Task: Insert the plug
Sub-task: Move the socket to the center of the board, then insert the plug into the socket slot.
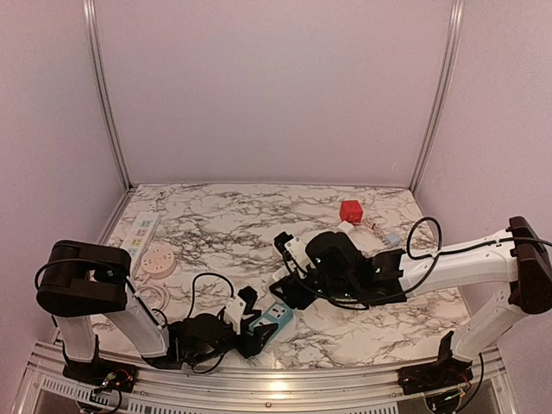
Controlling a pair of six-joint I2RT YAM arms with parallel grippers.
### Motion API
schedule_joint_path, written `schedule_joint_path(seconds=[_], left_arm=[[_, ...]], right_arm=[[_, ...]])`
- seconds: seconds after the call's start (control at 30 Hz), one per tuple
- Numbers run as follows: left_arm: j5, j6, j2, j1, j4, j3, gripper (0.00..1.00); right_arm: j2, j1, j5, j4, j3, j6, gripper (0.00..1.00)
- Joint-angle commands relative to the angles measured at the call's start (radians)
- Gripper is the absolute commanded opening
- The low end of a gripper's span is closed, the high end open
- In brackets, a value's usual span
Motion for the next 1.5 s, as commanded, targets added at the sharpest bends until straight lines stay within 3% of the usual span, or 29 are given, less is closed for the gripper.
schedule_joint_path(seconds=[0.0,0.27,0.43,0.67,0.87,1.07,1.47], left_arm=[[0.063,-0.001,0.057,-0.016,-0.182,-0.051,0.64],[0.024,-0.001,0.008,-0.027,-0.238,-0.042,0.76],[-0.028,-0.018,-0.047,-0.045,-0.177,-0.109,0.84],[-0.076,-0.004,-0.17,-0.047,-0.296,-0.103,0.93],[-0.146,0.029,-0.364,-0.047,-0.465,-0.112,0.96],[-0.179,0.033,-0.517,-0.048,-0.47,-0.187,0.98],[-0.185,0.022,-0.518,-0.048,-0.48,-0.198,0.99]], right_arm=[[-0.014,-0.001,0.011,-0.011,0.06,0.005,0.0],[-0.098,0.0,0.034,-0.052,0.053,0.037,0.0],[-0.095,0.002,0.0,-0.166,0.121,0.089,0.0],[-0.06,0.011,0.086,-0.205,0.141,0.02,0.0],[-0.011,0.014,0.098,-0.18,0.132,-0.001,0.0],[0.09,0.015,0.095,-0.188,0.169,-0.009,0.0],[0.113,0.014,0.011,-0.146,0.144,-0.048,0.0]])
